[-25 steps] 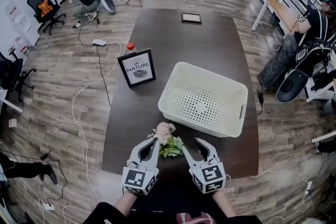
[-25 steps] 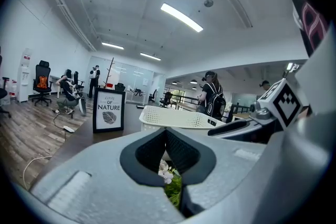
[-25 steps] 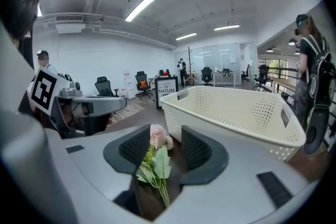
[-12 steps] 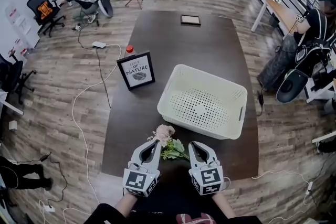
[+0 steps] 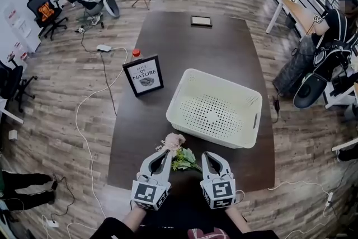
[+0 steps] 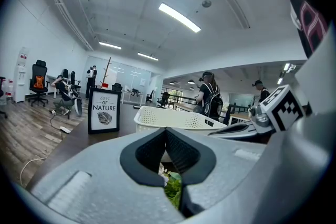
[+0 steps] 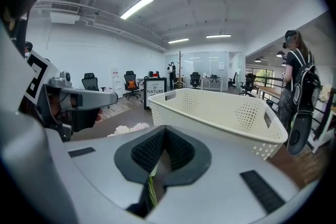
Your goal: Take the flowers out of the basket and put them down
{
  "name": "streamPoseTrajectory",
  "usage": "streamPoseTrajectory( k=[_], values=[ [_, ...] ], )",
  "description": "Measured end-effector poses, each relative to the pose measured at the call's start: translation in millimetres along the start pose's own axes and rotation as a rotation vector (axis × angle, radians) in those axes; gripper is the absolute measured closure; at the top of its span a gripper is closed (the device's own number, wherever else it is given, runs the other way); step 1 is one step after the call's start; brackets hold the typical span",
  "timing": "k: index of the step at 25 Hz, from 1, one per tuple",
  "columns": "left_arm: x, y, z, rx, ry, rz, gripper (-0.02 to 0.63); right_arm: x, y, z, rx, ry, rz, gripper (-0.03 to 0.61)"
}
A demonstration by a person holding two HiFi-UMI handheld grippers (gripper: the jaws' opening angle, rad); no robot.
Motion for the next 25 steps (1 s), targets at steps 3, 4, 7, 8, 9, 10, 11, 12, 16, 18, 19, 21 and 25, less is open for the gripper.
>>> streamPoseTrajectory(
  k=[3,4,7,8,9,10,11,12,16,18,19,21,25],
  values=[
    [-1.9,0.3,-0.6,-0.005,-0.006,0.001,0.604,-1.6,-1.2,-0.5,-0.004,0.002,0.002,0.572],
    [-2.8,0.3,-0.7,-0.004,-0.008,0.001,0.604,-2.5,-1.7,-0.9,-0.006,0.003,0.002,0.573],
    [-6.3,-0.6,-0.2,0.0,-0.017,0.005,0.604,-5.1,-2.8,-0.9,-0.008,-0.001,-0.001,0.574],
    [-6.8,-0.7,-0.1,0.001,-0.019,0.006,0.604,-5.5,-2.9,-0.9,-0.009,-0.003,-0.003,0.574],
    [-6.8,-0.6,0.0,-0.001,-0.02,0.007,0.604,-5.5,-2.9,-0.8,-0.009,-0.003,-0.004,0.574],
    [-6.4,-0.4,0.2,-0.003,-0.019,0.008,0.604,-5.1,-2.7,-0.8,-0.01,-0.002,-0.005,0.574],
    [-5.9,-0.2,0.6,-0.005,-0.018,0.008,0.604,-4.5,-2.3,-0.7,-0.011,0.0,-0.007,0.574],
    [-5.3,-0.1,1.0,-0.007,-0.017,0.007,0.604,-4.0,-1.9,-0.7,-0.013,0.0,-0.009,0.574],
    [-6.4,-0.4,1.6,-0.006,-0.016,0.002,0.604,-4.3,-1.7,-1.2,-0.015,-0.008,-0.013,0.574],
    [-8.9,0.2,1.6,-0.008,-0.02,0.003,0.604,-6.4,-2.0,-1.9,-0.012,-0.012,-0.012,0.574],
    [-9.8,1.0,1.3,-0.01,-0.022,0.005,0.604,-7.8,-2.2,-2.6,-0.008,-0.016,-0.009,0.574],
    [-9.8,2.2,0.4,-0.014,-0.025,0.009,0.604,-9.2,-2.8,-3.9,-0.003,-0.022,-0.002,0.574],
    [-8.7,2.6,0.4,-0.014,-0.024,0.012,0.604,-9.7,-3.0,-4.3,-0.001,-0.022,-0.003,0.574]
  ],
)
Point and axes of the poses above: the fingertips, and each gripper's own axes: z forward along the fingers, y to its right, x out of its top, the point moved 6 cm from there along -z, backward along the fingers, and after that the axes turned 1 degree about -y, right-handed, at the moved point
